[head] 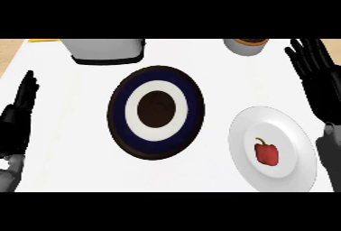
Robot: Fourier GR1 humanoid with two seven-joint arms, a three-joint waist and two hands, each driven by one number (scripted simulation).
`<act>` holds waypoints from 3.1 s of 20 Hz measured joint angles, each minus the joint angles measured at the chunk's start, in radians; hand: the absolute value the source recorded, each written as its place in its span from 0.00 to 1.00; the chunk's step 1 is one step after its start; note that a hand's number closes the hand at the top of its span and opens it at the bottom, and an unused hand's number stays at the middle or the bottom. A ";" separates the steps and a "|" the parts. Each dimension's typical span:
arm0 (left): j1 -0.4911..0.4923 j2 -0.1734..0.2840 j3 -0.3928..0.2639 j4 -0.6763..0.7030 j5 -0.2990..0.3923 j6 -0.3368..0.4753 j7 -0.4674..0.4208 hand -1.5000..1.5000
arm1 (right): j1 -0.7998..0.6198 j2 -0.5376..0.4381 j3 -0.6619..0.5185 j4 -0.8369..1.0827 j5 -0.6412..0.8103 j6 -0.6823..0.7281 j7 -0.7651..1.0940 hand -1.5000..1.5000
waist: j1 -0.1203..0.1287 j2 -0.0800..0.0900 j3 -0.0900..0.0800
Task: Pick the bell pepper from the plate and place it in the plate
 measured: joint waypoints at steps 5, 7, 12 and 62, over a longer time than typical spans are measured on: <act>-0.006 -0.058 -0.016 0.015 0.053 -0.050 0.043 0.50 | 0.081 -0.041 -0.051 0.073 -0.118 0.264 -0.171 1.00 | 0.012 -0.005 -0.002; 0.002 -0.078 -0.022 0.024 0.081 -0.067 0.059 0.50 | 0.096 -0.103 -0.056 0.066 -0.077 0.341 -0.234 1.00 | 0.001 -0.007 -0.006; 0.006 -0.124 -0.029 0.046 0.147 -0.116 0.085 0.50 | 0.204 -0.089 -0.138 0.180 0.011 0.350 -0.515 0.00 | -0.004 0.000 -0.002; -0.058 -0.293 0.151 0.128 0.019 -0.343 0.168 0.50 | 0.251 -0.115 0.107 0.411 1.027 0.239 -0.723 0.00 | 0.029 -0.014 -0.006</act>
